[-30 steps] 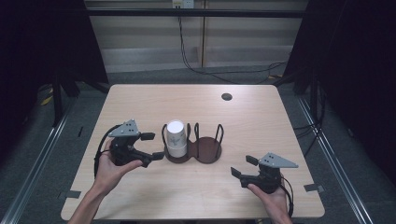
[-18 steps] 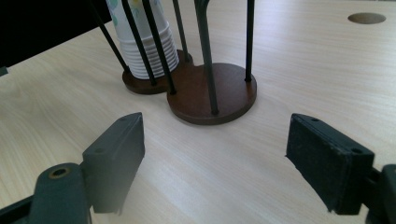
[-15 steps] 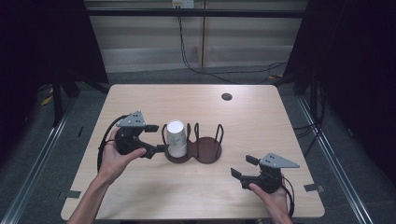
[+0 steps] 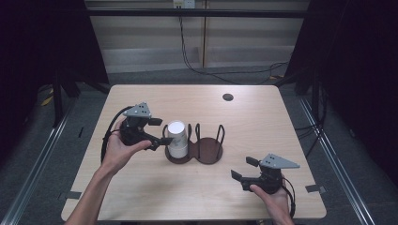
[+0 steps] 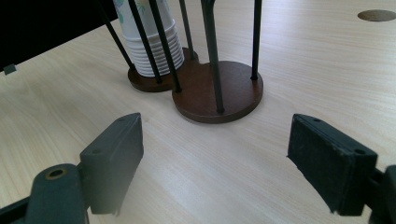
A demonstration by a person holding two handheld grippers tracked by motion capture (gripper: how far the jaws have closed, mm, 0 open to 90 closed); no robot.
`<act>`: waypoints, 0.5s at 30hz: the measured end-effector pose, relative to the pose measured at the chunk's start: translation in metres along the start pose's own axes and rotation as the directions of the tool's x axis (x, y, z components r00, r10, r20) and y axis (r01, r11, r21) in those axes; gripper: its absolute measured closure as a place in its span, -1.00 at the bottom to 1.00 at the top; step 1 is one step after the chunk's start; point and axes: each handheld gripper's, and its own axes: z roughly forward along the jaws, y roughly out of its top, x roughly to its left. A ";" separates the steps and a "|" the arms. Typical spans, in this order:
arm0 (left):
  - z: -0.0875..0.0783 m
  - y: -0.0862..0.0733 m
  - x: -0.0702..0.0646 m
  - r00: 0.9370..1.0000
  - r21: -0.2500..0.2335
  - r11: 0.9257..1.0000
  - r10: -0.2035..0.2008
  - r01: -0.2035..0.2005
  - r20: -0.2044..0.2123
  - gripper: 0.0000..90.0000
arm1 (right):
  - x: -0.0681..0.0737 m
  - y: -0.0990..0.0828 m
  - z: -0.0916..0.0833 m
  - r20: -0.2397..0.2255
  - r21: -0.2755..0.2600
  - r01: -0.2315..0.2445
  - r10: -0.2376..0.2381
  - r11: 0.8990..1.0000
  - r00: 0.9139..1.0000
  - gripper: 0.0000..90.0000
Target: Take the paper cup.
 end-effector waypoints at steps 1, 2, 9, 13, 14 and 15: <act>0.000 0.000 0.000 1.000 0.000 1.000 0.000 0.000 0.000 -0.59 | 0.000 0.000 0.000 0.000 0.000 0.000 0.000 1.000 1.000 -0.61; 0.002 0.001 0.000 1.000 0.011 1.000 0.006 -0.006 -0.001 -0.59 | 0.000 0.000 0.000 0.000 0.001 -0.002 0.002 1.000 1.000 -0.61; 0.011 0.011 0.004 0.999 0.073 0.997 0.032 -0.031 -0.008 -0.60 | 0.000 0.000 0.000 -0.008 0.005 0.000 0.000 1.000 1.000 -0.61; 0.014 0.019 0.006 0.999 0.099 0.994 0.042 -0.041 -0.007 -0.61 | 0.000 -0.001 0.001 -0.016 0.016 -0.001 0.002 1.000 1.000 -0.61; 0.015 0.023 0.005 0.998 0.106 0.993 0.054 -0.051 -0.028 -0.61 | 0.000 -0.001 0.001 -0.019 0.015 -0.001 0.001 1.000 1.000 -0.61; 0.015 0.023 0.005 0.998 0.106 0.993 0.054 -0.051 -0.028 -0.60 | 0.000 -0.001 0.001 -0.019 0.015 -0.001 0.001 1.000 1.000 -0.61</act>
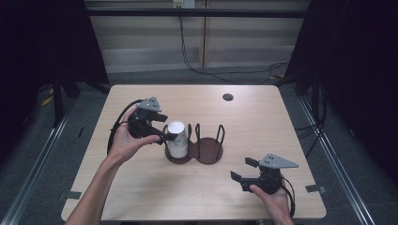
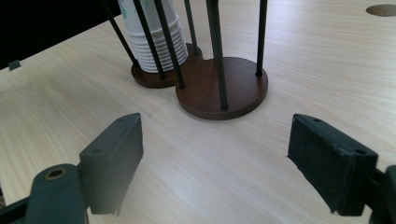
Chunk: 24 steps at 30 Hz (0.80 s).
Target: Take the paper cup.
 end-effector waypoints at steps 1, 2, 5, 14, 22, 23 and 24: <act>0.001 0.003 -0.001 1.000 0.008 1.000 -0.004 0.004 -0.012 -0.60 | 0.000 0.000 0.000 -0.002 0.004 -0.002 0.002 1.000 1.000 -0.61; 0.002 0.005 -0.001 1.000 0.021 1.000 0.005 -0.005 -0.016 -0.49 | 0.000 0.000 0.000 -0.003 0.007 -0.004 0.004 1.000 1.000 -0.61; 0.009 0.011 -0.001 1.000 0.062 0.998 0.011 -0.010 -0.012 -0.47 | 0.001 0.000 0.000 -0.003 0.006 0.002 -0.002 1.000 1.000 -0.61; 0.027 0.013 0.006 1.000 0.142 0.990 0.017 -0.016 -0.003 -0.52 | 0.000 0.000 -0.001 -0.003 0.005 -0.004 0.004 1.000 1.000 -0.62; 0.035 0.019 0.010 1.000 0.180 0.984 0.008 -0.010 0.009 -0.46 | 0.001 -0.001 0.001 -0.012 0.015 -0.001 0.001 1.000 1.000 -0.62; 0.035 0.019 0.010 1.000 0.180 0.984 0.008 -0.010 0.009 -0.46 | 0.001 -0.001 0.001 -0.012 0.015 -0.001 0.001 1.000 1.000 -0.62; 0.036 0.021 0.011 0.999 0.208 0.978 0.034 -0.036 0.016 -0.42 | 0.000 -0.001 0.001 -0.013 0.017 -0.004 0.004 1.000 1.000 -0.62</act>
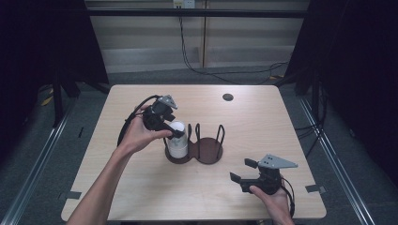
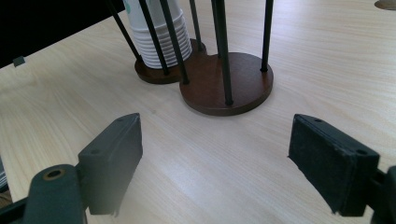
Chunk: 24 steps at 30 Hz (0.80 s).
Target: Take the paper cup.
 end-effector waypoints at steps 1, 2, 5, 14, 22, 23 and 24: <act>0.002 0.001 -0.002 1.000 -0.001 1.000 -0.003 0.003 -0.007 -0.40 | 0.000 0.000 0.000 0.000 -0.001 -0.001 0.001 1.000 1.000 -0.62; 0.002 0.001 -0.002 1.000 -0.001 1.000 -0.003 0.003 -0.007 -0.40 | 0.000 0.000 0.000 0.000 -0.001 -0.001 0.001 1.000 1.000 -0.62; 0.004 0.003 -0.002 1.000 0.019 1.000 0.001 -0.001 0.001 -0.35 | 0.000 0.000 0.000 0.003 0.001 -0.004 0.004 1.000 1.000 -0.63; 0.005 0.003 -0.002 1.000 0.048 0.998 0.026 -0.027 0.006 -0.26 | -0.001 0.000 0.001 -0.006 0.002 0.000 0.000 1.000 1.000 -0.63; 0.011 0.003 -0.004 1.000 0.075 0.997 0.029 -0.029 0.005 -0.27 | 0.000 0.000 0.000 -0.007 0.003 -0.005 0.005 1.000 1.000 -0.63; 0.011 0.004 -0.005 0.999 0.078 0.996 0.033 -0.033 0.007 -0.27 | 0.000 0.000 0.000 -0.009 0.002 -0.006 0.006 1.000 1.000 -0.63; 0.010 0.003 -0.004 0.999 0.079 0.996 0.037 -0.038 0.011 -0.26 | 0.000 0.000 0.000 -0.008 0.003 -0.003 0.003 1.000 1.000 -0.63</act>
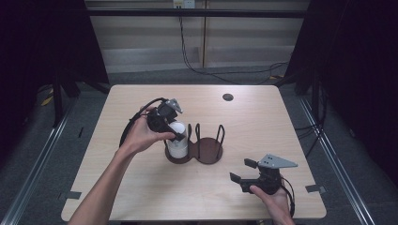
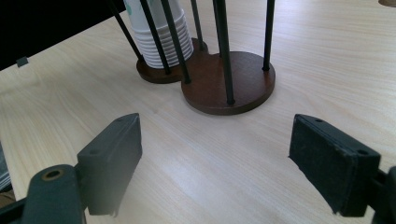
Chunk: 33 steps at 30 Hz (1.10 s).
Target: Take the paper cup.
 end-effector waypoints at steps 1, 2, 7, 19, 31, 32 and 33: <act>-0.001 0.000 0.001 1.000 -0.001 1.000 0.005 -0.005 0.009 -0.26 | 0.000 0.000 0.000 0.000 -0.001 -0.003 0.003 1.000 1.000 -0.63; -0.001 -0.001 0.002 1.000 -0.003 1.000 -0.002 0.002 0.009 -0.25 | 0.000 0.000 0.000 -0.001 0.001 -0.003 0.003 1.000 1.000 -0.63; -0.004 -0.002 0.003 1.000 -0.010 1.000 0.000 0.000 0.009 -0.24 | 0.000 0.000 0.000 -0.001 0.001 -0.001 0.001 1.000 1.000 -0.63; -0.012 -0.003 0.003 1.000 -0.037 0.999 -0.029 0.029 0.000 -0.23 | 0.001 0.000 0.001 -0.002 0.006 -0.002 0.002 1.000 1.000 -0.63; -0.019 -0.002 0.003 0.999 -0.075 0.996 -0.042 0.042 -0.002 -0.22 | 0.001 0.000 0.001 0.003 0.007 -0.004 0.004 1.000 1.000 -0.63; -0.019 -0.002 0.003 0.999 -0.080 0.996 -0.045 0.044 -0.005 -0.21 | 0.001 0.000 0.001 0.002 0.007 -0.003 0.003 1.000 1.000 -0.63; -0.019 -0.002 0.003 0.999 -0.080 0.996 -0.045 0.044 -0.005 -0.21 | 0.001 0.000 0.001 0.002 0.007 -0.003 0.003 1.000 1.000 -0.63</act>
